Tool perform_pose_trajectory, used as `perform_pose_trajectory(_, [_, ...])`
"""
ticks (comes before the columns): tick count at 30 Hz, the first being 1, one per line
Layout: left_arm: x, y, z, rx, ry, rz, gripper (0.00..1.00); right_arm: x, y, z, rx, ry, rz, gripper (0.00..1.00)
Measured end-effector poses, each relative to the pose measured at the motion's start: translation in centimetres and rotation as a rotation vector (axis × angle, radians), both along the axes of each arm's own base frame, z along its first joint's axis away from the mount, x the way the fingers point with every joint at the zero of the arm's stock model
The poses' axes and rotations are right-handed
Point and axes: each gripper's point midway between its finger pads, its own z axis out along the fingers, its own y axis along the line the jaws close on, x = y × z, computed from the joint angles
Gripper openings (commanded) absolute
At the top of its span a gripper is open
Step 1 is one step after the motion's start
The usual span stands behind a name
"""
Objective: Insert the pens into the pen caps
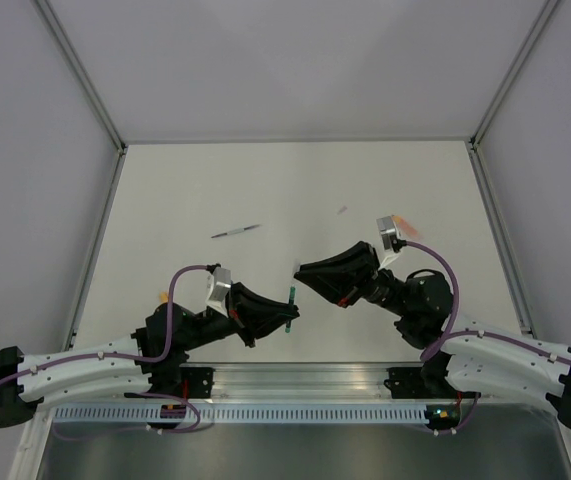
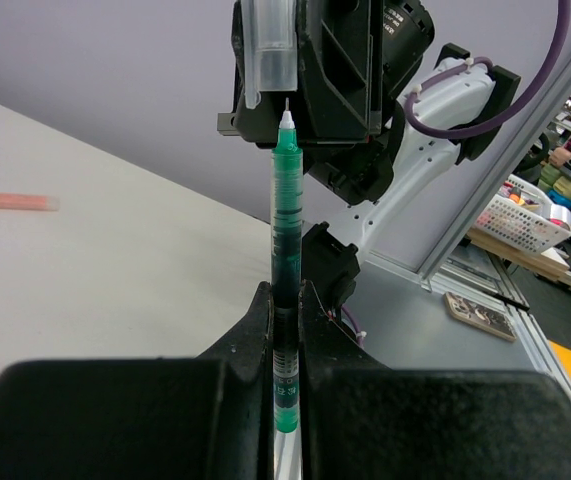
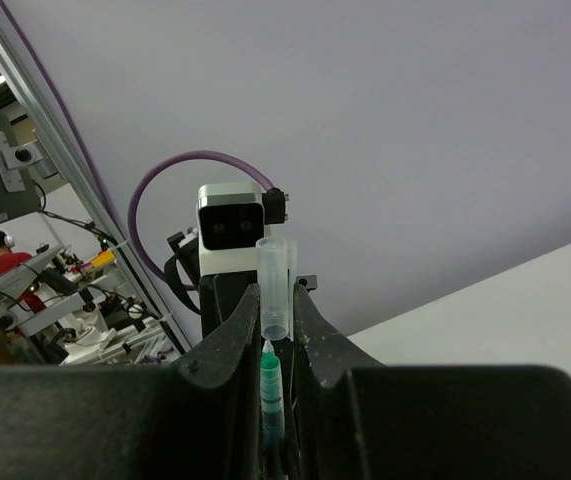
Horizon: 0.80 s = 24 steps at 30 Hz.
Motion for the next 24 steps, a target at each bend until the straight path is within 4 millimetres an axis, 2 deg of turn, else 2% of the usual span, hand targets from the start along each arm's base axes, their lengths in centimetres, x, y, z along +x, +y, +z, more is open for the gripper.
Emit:
perform_pose_trajectory(5, [0.0,0.0,-0.1,0.002,0.001,0.0,0.02,0.2,0.3,-0.4,-0.011,0.007,0.001,0.0])
perform_pose_trajectory(16, [-0.1,0.4,0.6,-0.019,-0.005,0.004,0.02,-0.7,0.7,-0.8,-0.014,0.006,0.03,0.0])
perform_pose_trajectory(24, [-0.1,0.5,-0.1,0.001,0.002,0.005,0.02,-0.8,1.1,-1.6,-0.034,-0.001,0.025,0.0])
